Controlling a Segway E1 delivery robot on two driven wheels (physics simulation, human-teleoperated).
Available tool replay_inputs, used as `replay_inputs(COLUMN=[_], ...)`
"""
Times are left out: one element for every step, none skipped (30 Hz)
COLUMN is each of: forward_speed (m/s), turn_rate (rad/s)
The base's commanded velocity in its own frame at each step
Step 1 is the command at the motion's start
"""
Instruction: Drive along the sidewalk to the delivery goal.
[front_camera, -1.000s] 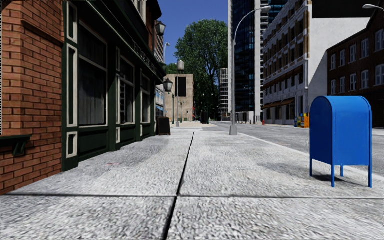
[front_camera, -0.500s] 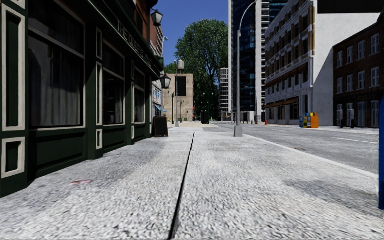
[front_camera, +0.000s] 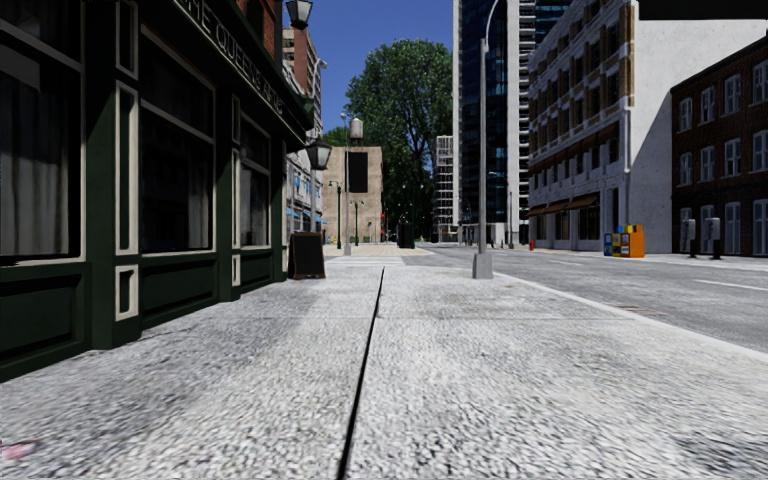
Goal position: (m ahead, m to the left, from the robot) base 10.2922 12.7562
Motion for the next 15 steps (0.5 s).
replay_inputs(forward_speed=[2.00, 2.00, 2.00, 2.00, 2.00, 2.00, 2.00, 2.00, 2.00, 2.00, 2.00, 2.00, 2.00, 2.00, 2.00], turn_rate=[0.00, 0.00, 0.00, 0.00, 0.00, 0.00, 0.00, 0.00, 0.00, -0.25, -0.73, -0.73, -0.82, -0.87, -0.87])
